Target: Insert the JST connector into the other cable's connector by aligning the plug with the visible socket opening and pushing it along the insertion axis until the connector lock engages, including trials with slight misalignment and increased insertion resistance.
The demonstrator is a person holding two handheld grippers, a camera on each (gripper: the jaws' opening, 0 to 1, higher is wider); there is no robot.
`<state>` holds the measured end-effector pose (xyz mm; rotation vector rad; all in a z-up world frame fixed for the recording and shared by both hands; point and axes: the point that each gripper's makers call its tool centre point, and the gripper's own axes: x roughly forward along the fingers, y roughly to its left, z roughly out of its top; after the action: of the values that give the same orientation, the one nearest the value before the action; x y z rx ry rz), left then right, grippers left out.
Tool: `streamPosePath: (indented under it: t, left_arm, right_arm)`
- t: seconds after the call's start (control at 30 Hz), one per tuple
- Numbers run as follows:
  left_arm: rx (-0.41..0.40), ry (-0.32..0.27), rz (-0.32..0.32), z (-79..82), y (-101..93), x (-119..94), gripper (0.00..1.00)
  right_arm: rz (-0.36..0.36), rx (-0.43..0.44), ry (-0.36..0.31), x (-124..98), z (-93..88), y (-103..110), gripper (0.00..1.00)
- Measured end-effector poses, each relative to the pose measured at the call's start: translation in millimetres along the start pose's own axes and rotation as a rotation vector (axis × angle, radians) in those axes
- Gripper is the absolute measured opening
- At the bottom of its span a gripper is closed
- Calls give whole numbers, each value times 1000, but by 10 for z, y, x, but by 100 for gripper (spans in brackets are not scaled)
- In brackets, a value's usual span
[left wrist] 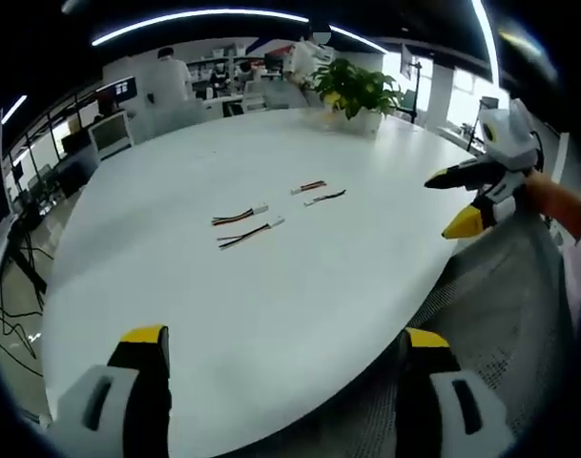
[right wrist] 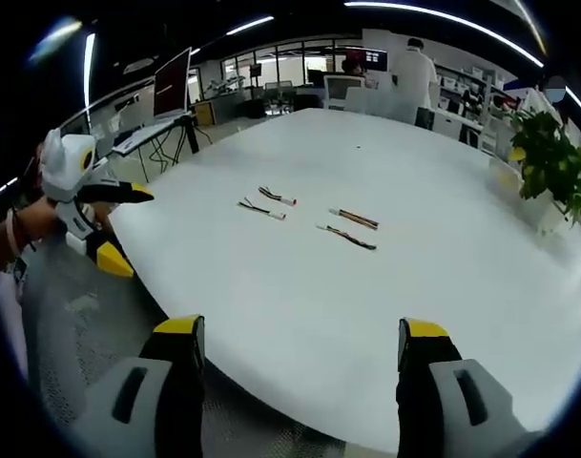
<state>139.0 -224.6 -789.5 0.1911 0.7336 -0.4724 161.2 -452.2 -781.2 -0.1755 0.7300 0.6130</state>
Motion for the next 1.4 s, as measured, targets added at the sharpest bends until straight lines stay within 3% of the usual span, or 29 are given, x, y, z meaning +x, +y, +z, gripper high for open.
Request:
streamPosePath:
  t: [0.33, 0.6, 0.77, 1.03, 1.17, 1.4]
  left_arm:
    - [27, 21, 1, -34, -23, 7, 99]
    - [20, -25, 4, 51, -14, -23, 99]
    - [-34, -51, -5, 95, 2, -47, 99]
    - [-9, -73, 0, 128, 14, -44, 99]
    - [22, -135, 18, 237, 46, -87, 99]
    - [-11, -103, -5, 189, 19, -66, 99]
  right_arm:
    - [-4, -24, -15, -16, 32, 17, 82]
    - [-17, -31, -35, -37, 73, 3, 82]
    - [-18, -34, -38, -42, 78, 4, 82]
    - [-15, -25, -38, -45, 83, 3, 81]
    - [-10, -67, -69, -59, 145, 15, 77]
    - [9, -11, -104, -88, 210, -7, 76]
